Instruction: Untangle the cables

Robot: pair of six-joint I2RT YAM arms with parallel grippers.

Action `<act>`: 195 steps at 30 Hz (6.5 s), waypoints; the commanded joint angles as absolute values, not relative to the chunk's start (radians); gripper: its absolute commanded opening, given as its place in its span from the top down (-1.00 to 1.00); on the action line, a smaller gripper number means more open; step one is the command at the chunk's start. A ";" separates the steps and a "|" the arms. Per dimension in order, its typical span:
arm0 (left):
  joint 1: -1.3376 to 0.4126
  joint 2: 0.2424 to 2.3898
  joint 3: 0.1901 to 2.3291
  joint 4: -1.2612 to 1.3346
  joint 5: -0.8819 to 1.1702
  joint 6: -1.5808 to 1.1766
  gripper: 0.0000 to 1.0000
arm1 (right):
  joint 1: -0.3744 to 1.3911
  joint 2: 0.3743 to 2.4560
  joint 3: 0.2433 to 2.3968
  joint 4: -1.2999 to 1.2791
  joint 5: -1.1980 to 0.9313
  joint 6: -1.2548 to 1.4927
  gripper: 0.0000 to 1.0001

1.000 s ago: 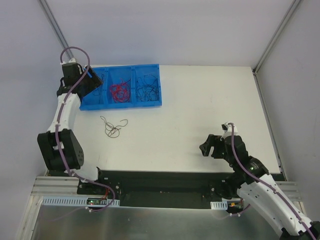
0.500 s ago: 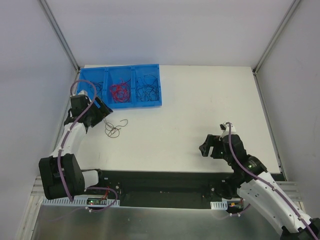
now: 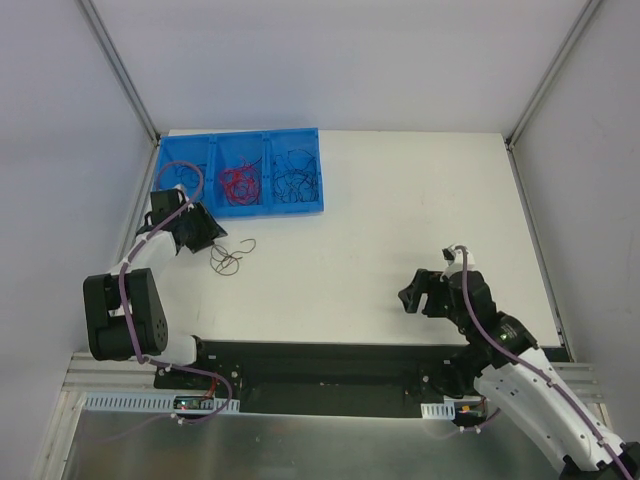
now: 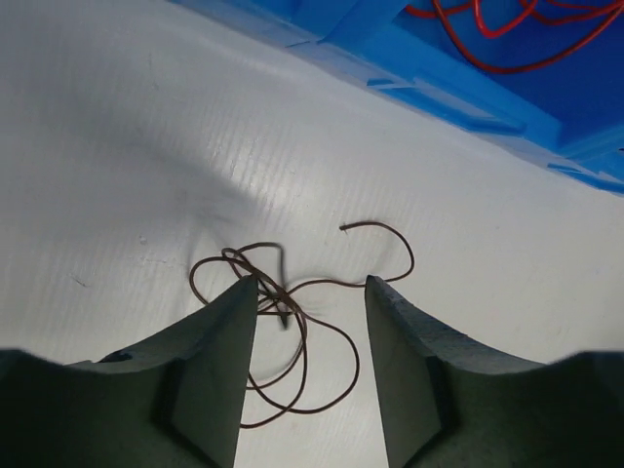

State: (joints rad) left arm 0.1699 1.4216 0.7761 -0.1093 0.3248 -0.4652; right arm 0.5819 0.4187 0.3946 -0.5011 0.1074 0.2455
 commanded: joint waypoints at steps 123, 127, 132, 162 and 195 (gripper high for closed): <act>-0.666 0.878 0.643 -0.328 -0.093 -0.348 1.00 | 0.608 0.778 0.564 -0.253 0.242 0.522 0.99; -0.658 0.850 0.667 -0.359 -0.106 -0.322 1.00 | 0.571 0.649 0.630 -0.475 0.394 0.457 0.99; -0.655 0.839 0.680 -0.402 -0.100 -0.293 1.00 | 0.542 0.555 0.695 -0.638 0.549 0.408 1.00; -0.650 1.042 0.693 -0.396 0.377 -0.210 -0.61 | 0.520 0.506 0.684 -0.609 0.370 0.301 0.99; -1.108 1.901 1.312 -0.179 0.357 -0.173 -0.10 | 0.520 0.469 0.724 -0.646 0.356 0.304 0.99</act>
